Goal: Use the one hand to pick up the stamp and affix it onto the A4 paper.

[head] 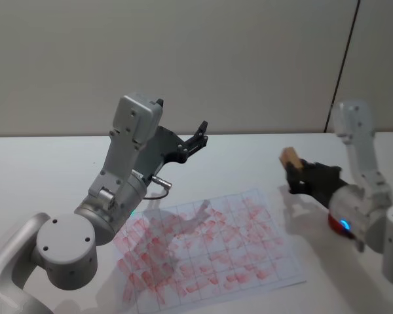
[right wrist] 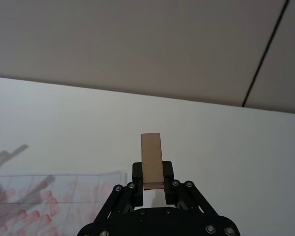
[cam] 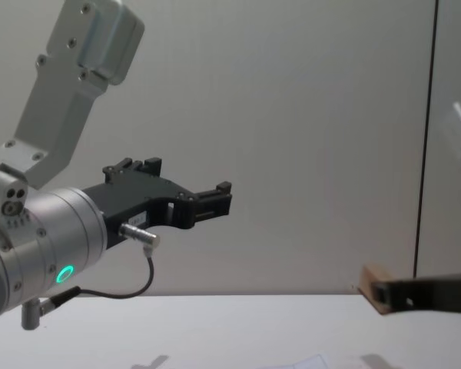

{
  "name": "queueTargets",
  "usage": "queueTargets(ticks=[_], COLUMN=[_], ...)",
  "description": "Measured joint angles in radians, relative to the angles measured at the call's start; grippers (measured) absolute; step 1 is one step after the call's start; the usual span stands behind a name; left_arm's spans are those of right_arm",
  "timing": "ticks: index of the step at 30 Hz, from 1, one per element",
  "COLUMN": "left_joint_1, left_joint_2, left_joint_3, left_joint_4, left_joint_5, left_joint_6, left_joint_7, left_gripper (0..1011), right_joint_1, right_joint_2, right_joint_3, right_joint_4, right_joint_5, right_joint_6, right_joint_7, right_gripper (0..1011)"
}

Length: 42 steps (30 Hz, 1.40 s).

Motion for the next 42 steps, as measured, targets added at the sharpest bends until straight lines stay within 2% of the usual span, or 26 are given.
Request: queueTargets(ticks=[6,16,34,38,42], left_joint_1=[0.000,0.000,0.000,0.000,0.000], left_joint_2=[0.000,0.000,0.000,0.000,0.000], left_joint_3=[0.000,0.000,0.000,0.000,0.000], left_joint_4=[0.000,0.000,0.000,0.000,0.000], left_joint_5=[0.000,0.000,0.000,0.000,0.000], left_joint_6=[0.000,0.000,0.000,0.000,0.000], left_joint_7=[0.000,0.000,0.000,0.000,0.000], left_gripper=[1001,1001,1001,1001,1001], right_joint_1=[-0.045,-0.114,-0.165,-0.169,-0.173], right_joint_2=[0.038,0.079,0.106,0.107,0.107], right_joint_3=[0.031,0.061,0.087,0.088,0.089], right_joint_4=[-0.035,-0.082,-0.106,-0.098,-0.092], right_joint_5=[0.019,0.036,0.044,0.044,0.041], right_joint_6=[0.028,0.062,0.089,0.086,0.079], right_joint_7=[-0.033,-0.068,-0.084,-0.078,-0.072], right_gripper=[216,216,217,301,426])
